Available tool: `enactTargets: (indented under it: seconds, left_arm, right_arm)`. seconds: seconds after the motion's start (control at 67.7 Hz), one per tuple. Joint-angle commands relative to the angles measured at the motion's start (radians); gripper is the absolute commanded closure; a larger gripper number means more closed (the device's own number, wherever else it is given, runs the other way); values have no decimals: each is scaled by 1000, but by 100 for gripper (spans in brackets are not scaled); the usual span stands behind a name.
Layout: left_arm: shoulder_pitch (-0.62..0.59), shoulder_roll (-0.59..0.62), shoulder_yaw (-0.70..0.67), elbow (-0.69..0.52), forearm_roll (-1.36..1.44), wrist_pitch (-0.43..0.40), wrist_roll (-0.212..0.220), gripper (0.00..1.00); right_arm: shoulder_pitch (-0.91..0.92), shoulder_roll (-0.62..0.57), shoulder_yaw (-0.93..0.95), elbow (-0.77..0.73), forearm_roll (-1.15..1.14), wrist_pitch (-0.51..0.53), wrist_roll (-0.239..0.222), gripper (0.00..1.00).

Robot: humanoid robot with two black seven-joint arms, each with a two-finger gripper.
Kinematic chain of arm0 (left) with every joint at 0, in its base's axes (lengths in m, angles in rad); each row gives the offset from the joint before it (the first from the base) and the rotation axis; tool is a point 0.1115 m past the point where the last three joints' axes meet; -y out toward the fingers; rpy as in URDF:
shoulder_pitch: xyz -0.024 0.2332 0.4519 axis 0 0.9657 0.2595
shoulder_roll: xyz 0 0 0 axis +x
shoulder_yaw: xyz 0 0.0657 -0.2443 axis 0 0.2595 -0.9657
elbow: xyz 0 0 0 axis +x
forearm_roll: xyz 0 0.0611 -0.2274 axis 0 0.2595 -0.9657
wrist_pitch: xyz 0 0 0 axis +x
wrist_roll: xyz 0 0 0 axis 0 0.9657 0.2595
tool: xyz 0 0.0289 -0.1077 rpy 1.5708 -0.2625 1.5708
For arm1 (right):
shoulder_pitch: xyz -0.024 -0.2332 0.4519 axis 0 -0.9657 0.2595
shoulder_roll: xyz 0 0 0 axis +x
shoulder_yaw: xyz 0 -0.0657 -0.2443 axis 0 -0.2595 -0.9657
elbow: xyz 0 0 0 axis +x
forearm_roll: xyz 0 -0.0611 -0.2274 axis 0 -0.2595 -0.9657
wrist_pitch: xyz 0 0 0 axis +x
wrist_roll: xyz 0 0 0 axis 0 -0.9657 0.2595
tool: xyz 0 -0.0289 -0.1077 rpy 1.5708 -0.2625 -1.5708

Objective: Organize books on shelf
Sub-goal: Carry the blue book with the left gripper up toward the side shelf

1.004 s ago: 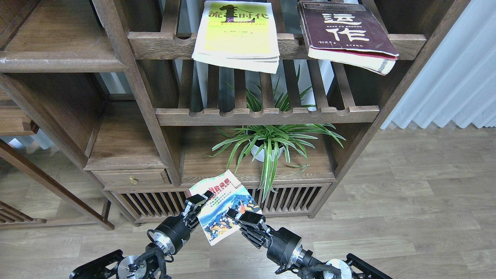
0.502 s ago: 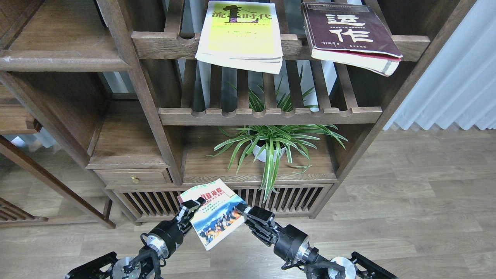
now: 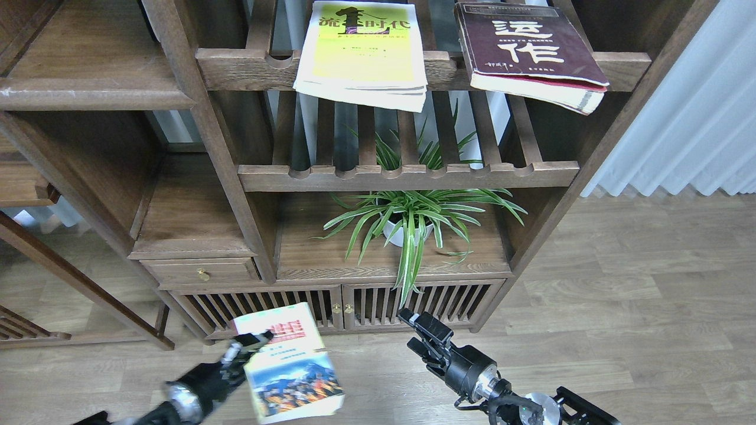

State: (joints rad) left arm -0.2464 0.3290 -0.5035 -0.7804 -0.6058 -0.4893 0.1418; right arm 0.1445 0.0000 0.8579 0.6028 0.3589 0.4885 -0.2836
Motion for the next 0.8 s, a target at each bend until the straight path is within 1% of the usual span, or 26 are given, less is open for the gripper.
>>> enactTargets:
  seconds: [0.0,0.192,0.325,0.354,0.369,0.384,0.517,0.591,0.783]
  left_arm:
    - [12,87,-30,-5,14,1,1,99]
    - [29,186,-98,-25,49,1,1,99]
    - [38,291,-152,-80,83,1,4,99]
    - [41,321,-168,-94,90,1,10,99]
    - [45,370,-194,-120,95,1,22,99]
    - [48,392,-208,-132,95,1,28,99]
    - [61,511,-259,-195,95,1,71,99]
    - [62,561,-280,-229,95,1,88,98]
    - [62,666,-333,-341,95,1,90,98]
  right_arm:
    - [6,0,-2,-1,0,0,0,1]
    - [6,0,-2,-1,0,0,0,1]
    - [6,0,-2,-1,0,0,0,1]
    - [6,0,-2,-1,0,0,0,1]
    - [7,0,-3,-1,0,0,0,1]
    - [7,0,-4,-1,0,0,0,1]
    - [10,0,-4,-1,0,0,0,1]
    - [10,0,-4,-1,0,0,0,1]
    - [15,0,-4,-1,0,0,0,1]
